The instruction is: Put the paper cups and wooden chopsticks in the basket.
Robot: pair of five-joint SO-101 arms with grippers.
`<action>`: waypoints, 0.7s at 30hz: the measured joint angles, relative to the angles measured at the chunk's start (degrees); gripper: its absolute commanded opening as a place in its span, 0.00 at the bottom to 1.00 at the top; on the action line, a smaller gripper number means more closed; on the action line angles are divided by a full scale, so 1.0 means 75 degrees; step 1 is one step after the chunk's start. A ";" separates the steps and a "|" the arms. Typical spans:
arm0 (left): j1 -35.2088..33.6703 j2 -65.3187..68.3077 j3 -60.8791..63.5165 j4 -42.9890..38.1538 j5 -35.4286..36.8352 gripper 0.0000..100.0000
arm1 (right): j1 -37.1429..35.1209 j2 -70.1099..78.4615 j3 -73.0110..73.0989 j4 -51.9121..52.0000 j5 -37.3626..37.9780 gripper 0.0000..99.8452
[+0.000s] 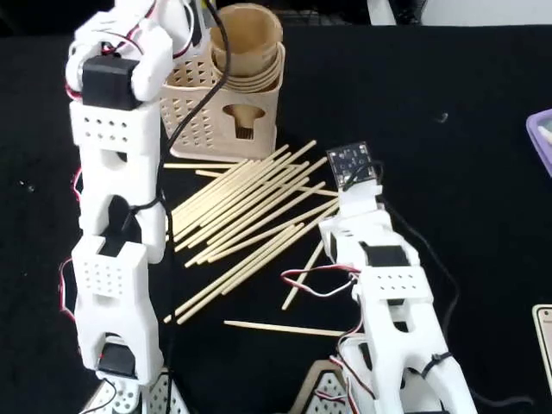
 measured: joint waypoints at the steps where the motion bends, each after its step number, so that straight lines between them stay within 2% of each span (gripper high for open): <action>1: 0.0000 0.0000 -0.0094 0.0012 0.0000 0.17 | 0.0000 0.0000 0.0000 0.0000 0.0000 0.17; 5: -0.0012 0.0000 -0.0234 0.0223 0.0000 0.17 | 0.0000 0.0000 0.0000 0.0000 0.0000 0.17; 15: -0.0469 0.0000 -0.0270 0.2743 0.0012 0.17 | 0.0000 0.0000 0.0000 0.0000 0.0000 0.17; 18: -0.0727 -0.0012 -0.0270 0.2919 0.0012 0.17 | 0.0000 0.0000 0.0000 0.0035 0.0000 0.17; 21: -0.1184 -0.0234 -0.0270 0.2930 0.0012 0.17 | 0.0000 0.0000 -0.0105 0.0645 0.0000 0.17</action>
